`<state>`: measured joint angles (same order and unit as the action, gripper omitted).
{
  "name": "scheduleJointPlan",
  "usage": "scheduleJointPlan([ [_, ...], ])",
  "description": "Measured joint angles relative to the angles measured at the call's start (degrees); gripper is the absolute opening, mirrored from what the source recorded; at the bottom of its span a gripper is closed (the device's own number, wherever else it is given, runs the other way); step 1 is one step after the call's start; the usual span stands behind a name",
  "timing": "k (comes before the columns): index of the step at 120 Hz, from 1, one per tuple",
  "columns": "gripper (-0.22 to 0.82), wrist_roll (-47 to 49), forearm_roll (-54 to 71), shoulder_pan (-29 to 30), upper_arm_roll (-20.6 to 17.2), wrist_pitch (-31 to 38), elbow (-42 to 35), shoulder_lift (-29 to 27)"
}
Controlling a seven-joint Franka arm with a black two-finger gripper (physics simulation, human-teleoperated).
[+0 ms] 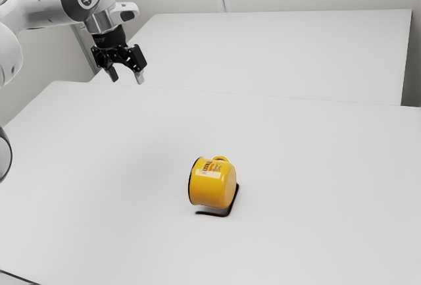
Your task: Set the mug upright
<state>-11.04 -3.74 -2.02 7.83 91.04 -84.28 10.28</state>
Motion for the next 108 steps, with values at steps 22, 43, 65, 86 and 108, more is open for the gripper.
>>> scheduleJointPlan([
  [22,0.6,0.69,-0.04,-0.22,-0.01,-0.03,-0.17,-0.19],
  [43,0.6,1.18,-1.42,-0.51,-0.05,-0.05,-2.16,-0.83],
  [65,0.6,0.11,-12.96,-0.09,0.23,1.1,-10.69,-4.29],
  [86,0.6,-3.44,-26.95,0.98,0.64,4.2,-21.76,-5.92],
  [108,0.6,-9.19,-39.33,2.2,0.7,7.17,-28.33,-3.73],
])
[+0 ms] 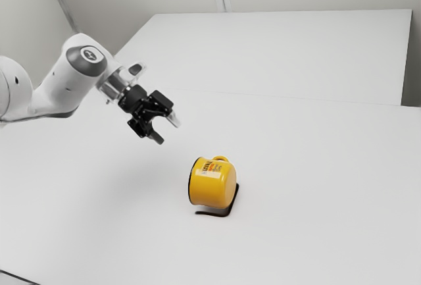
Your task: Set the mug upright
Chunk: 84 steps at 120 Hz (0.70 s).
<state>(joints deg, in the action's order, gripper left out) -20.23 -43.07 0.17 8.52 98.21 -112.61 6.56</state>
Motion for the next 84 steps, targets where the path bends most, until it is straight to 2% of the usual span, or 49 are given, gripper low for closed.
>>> scheduleJointPlan([
  [15,0.6,-4.57,-9.23,0.28,0.0,1.89,-6.33,1.2],
  [43,0.6,-12.64,-19.98,0.24,-0.15,3.35,-9.33,6.06],
  [84,0.6,-20.61,-27.93,-0.33,-0.57,2.66,-14.22,5.5],
])
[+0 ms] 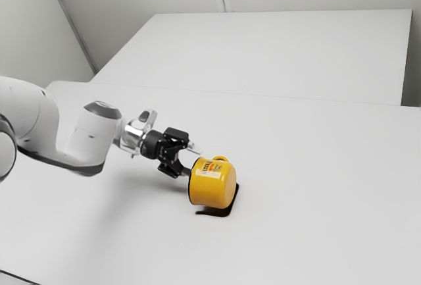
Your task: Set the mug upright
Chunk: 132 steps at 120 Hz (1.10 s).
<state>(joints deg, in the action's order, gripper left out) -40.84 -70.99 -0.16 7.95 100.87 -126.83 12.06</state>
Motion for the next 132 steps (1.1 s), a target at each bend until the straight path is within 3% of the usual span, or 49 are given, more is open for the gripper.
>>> scheduleJointPlan([
  [26,0.59,-3.22,-1.48,-0.02,-0.12,-3.27,0.1,0.87],
  [48,0.13,-5.97,-2.96,-0.03,-0.61,-4.72,0.31,0.89],
  [70,-0.08,-8.28,-3.35,0.06,-0.65,-5.27,0.58,0.74],
  [104,-0.16,-10.41,-0.87,0.0,-0.59,-5.0,2.34,-3.57],
  [132,-0.18,-8.04,21.24,0.33,-0.58,-0.34,9.9,-4.9],
])
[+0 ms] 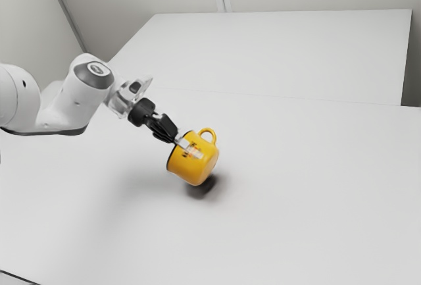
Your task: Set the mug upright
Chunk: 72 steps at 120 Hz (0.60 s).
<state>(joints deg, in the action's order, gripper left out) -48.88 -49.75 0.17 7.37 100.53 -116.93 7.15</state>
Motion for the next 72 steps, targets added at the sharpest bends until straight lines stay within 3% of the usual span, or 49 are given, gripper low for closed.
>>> scheduleJointPlan([
  [20,-0.18,3.77,18.44,-0.2,-0.35,5.02,2.94,-0.35],
  [44,-0.18,9.79,37.0,-2.05,-2.62,8.6,4.26,-5.53],
  [72,-0.18,16.43,49.62,-4.07,-4.31,18.55,-1.47,-5.64],
])
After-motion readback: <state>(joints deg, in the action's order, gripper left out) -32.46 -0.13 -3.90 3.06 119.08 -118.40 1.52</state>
